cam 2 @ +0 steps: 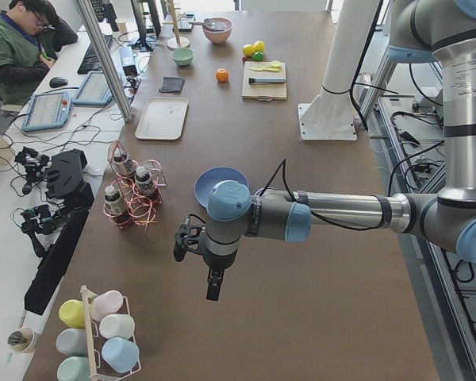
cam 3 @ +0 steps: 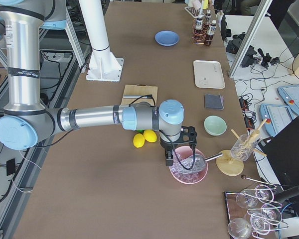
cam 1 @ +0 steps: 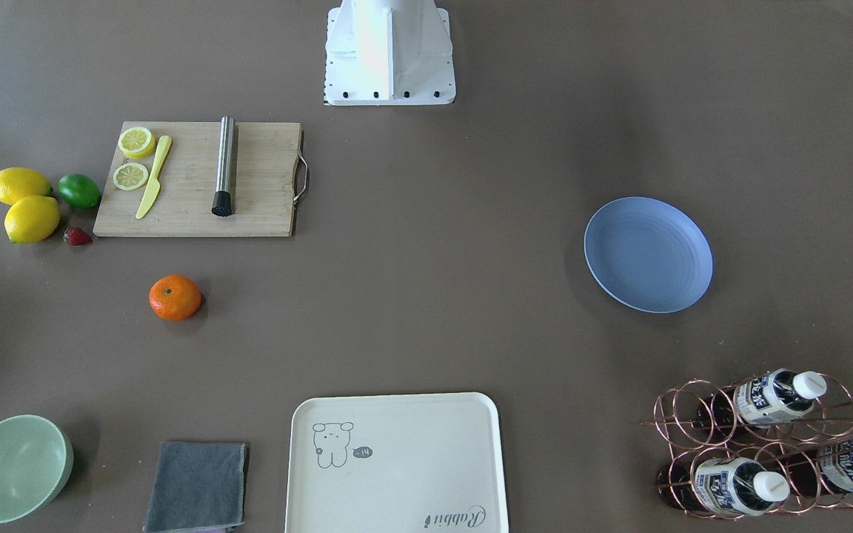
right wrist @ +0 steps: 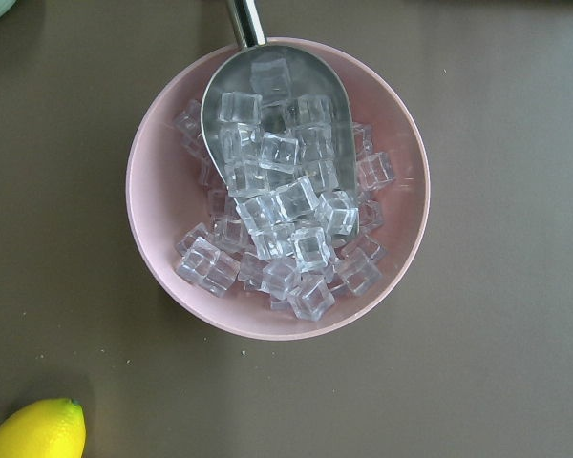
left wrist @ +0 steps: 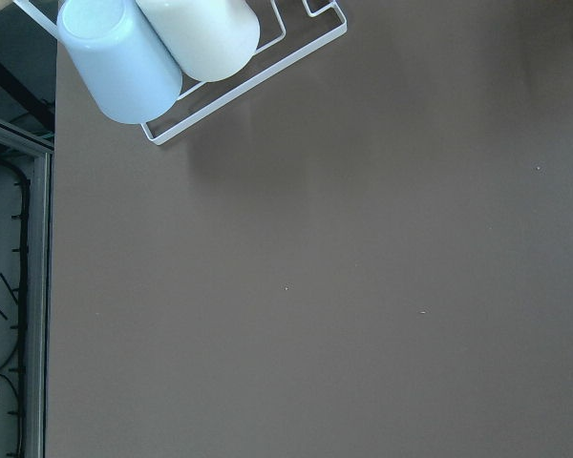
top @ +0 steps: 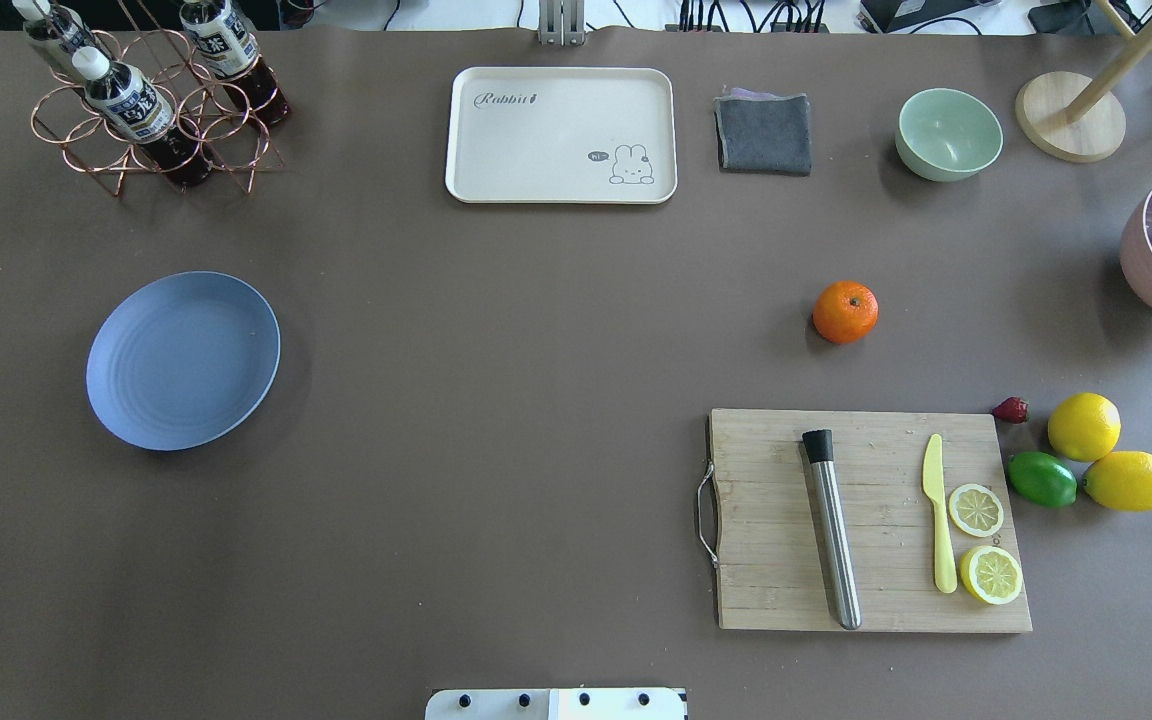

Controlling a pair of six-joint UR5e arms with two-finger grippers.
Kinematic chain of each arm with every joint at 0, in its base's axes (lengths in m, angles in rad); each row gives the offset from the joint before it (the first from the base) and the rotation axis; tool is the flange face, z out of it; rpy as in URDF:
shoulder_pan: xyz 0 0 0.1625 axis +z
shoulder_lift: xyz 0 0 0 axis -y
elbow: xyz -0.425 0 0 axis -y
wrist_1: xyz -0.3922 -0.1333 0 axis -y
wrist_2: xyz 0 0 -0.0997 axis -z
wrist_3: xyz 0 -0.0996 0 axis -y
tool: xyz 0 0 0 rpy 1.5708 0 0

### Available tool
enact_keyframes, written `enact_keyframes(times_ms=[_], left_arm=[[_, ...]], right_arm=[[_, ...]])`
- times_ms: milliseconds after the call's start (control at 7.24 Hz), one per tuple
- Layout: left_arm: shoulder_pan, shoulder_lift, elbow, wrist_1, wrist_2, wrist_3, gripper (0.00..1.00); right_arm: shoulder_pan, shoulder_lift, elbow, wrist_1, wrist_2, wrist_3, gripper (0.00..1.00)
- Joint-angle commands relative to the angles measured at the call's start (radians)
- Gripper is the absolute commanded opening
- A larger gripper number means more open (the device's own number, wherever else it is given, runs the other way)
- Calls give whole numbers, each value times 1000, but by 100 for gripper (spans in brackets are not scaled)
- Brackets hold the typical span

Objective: Pick orange to plate

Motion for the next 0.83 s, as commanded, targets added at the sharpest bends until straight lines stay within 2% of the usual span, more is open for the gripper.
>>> enact_keyframes(times_ms=[0,691], left_arm=[[0,1,4,-2,0,4,98],[2,-10,7,-2,0,4,98]], right_arm=[[0,-3,4,0,2,-1,100],[0,-4,-2,-4,8,1,100]])
